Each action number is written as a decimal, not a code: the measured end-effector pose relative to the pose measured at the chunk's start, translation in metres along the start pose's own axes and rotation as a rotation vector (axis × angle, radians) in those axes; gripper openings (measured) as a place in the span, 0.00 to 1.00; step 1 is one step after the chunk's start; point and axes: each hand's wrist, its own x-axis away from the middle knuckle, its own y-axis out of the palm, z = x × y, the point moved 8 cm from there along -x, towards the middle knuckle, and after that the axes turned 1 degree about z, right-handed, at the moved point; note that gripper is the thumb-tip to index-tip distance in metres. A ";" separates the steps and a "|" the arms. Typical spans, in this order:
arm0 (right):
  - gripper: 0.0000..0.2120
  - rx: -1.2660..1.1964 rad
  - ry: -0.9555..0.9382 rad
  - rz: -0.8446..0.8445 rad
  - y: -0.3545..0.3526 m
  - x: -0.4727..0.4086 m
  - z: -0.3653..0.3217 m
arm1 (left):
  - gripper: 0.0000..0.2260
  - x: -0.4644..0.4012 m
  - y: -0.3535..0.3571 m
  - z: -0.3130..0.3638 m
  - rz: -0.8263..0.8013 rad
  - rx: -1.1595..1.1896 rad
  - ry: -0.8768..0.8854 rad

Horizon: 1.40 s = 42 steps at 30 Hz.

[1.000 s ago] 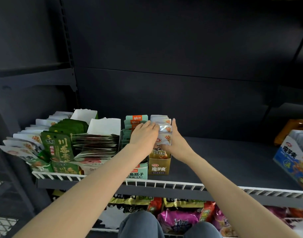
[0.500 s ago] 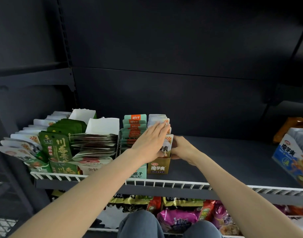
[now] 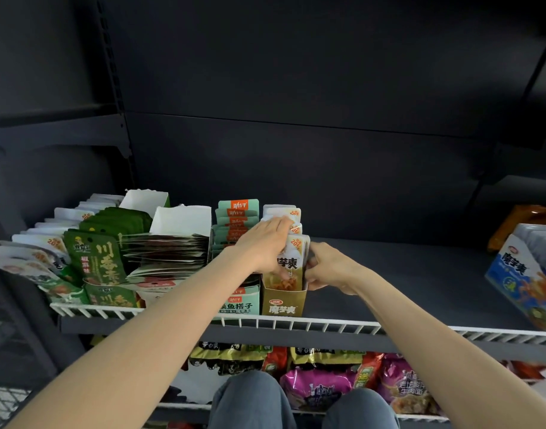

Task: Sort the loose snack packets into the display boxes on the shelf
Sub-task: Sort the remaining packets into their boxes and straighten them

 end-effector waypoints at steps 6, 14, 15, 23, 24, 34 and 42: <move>0.21 -0.055 -0.064 0.133 -0.005 0.022 -0.013 | 0.50 0.023 0.004 0.006 0.070 -0.021 0.057; 0.25 0.049 -0.166 0.339 -0.007 0.043 -0.040 | 0.31 0.048 -0.017 0.011 0.286 0.163 0.036; 0.25 0.030 -0.171 0.341 -0.005 0.044 -0.041 | 0.28 0.051 -0.017 0.010 0.305 0.170 0.021; 0.37 -0.076 -0.196 0.198 0.012 0.026 -0.037 | 0.25 0.051 -0.016 0.018 0.300 0.153 0.044; 0.40 -0.085 -0.173 0.168 0.015 0.024 -0.035 | 0.27 0.048 -0.016 0.016 0.265 0.116 0.028; 0.31 -0.062 -0.183 0.201 -0.003 0.028 -0.029 | 0.33 0.033 -0.009 0.006 0.027 -0.064 0.022; 0.15 -0.203 -0.138 0.181 -0.018 0.009 -0.011 | 0.35 0.014 -0.004 -0.013 -0.081 -0.129 -0.096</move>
